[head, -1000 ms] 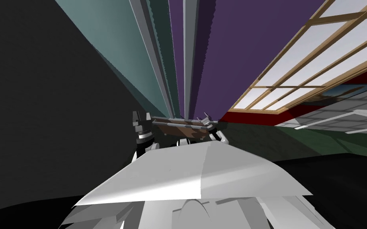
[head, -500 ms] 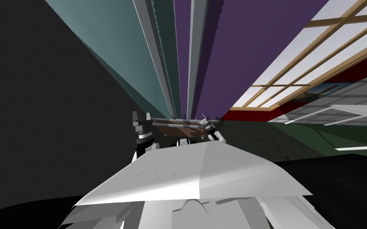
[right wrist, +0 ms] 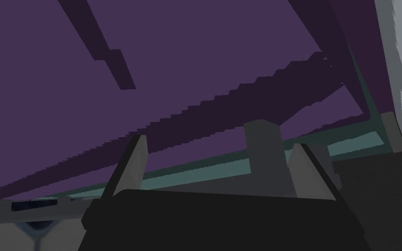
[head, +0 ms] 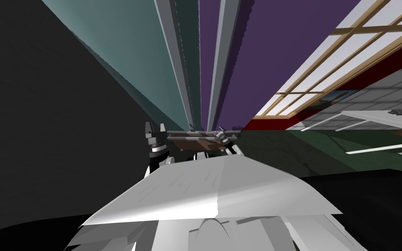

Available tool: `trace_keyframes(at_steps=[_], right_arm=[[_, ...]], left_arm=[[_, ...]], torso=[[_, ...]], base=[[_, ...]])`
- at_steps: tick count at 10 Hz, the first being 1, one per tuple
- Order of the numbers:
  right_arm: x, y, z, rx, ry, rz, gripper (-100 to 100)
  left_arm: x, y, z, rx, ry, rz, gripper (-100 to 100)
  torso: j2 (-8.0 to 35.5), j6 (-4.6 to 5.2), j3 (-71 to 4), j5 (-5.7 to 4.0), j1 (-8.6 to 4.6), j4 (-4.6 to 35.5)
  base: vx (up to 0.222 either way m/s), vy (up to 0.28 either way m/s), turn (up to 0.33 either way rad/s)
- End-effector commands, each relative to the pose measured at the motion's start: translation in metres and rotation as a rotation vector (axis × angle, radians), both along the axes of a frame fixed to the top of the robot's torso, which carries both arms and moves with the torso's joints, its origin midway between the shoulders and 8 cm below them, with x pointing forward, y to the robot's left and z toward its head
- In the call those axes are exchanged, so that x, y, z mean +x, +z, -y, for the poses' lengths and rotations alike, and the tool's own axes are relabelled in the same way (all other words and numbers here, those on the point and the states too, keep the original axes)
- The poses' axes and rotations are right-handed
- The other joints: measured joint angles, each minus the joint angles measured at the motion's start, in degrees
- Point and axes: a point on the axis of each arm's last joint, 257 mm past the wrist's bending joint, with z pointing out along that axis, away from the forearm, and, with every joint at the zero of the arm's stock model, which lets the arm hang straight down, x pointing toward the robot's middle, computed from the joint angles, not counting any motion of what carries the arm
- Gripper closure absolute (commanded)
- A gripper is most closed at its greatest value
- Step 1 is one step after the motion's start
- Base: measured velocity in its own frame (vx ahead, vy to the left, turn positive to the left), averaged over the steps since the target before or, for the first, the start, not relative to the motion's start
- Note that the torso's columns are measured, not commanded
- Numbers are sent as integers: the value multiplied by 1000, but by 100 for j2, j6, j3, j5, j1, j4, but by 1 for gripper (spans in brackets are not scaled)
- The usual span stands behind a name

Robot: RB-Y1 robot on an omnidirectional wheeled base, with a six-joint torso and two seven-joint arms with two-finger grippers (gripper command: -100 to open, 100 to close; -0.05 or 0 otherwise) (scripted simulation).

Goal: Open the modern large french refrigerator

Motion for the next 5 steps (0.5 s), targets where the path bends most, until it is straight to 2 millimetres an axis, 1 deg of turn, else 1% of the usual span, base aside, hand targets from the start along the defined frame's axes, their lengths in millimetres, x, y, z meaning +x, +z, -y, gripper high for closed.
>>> trace_keyframes(at_steps=[1, 3, 5], right_arm=[[2, -9, -19, -9, -14, 10, -100], [3, -13, -38, 13, -22, 15, -100], [4, -12, -56, 58, -30, 17, -100]], left_arm=[[0, 0, 0, 0, 0, 0, 0], [0, 0, 0, 0, 0, 0, 0], [0, 0, 0, 0, 0, 0, 0]], torso=[[-1, 2, -1, -1, -1, -1], [-1, 1, -1, 3, 14, -1], [-2, 2, -2, 1, 5, -1]], base=[[16, 78, -129], [6, 84, -97], [5, 52, -37]])
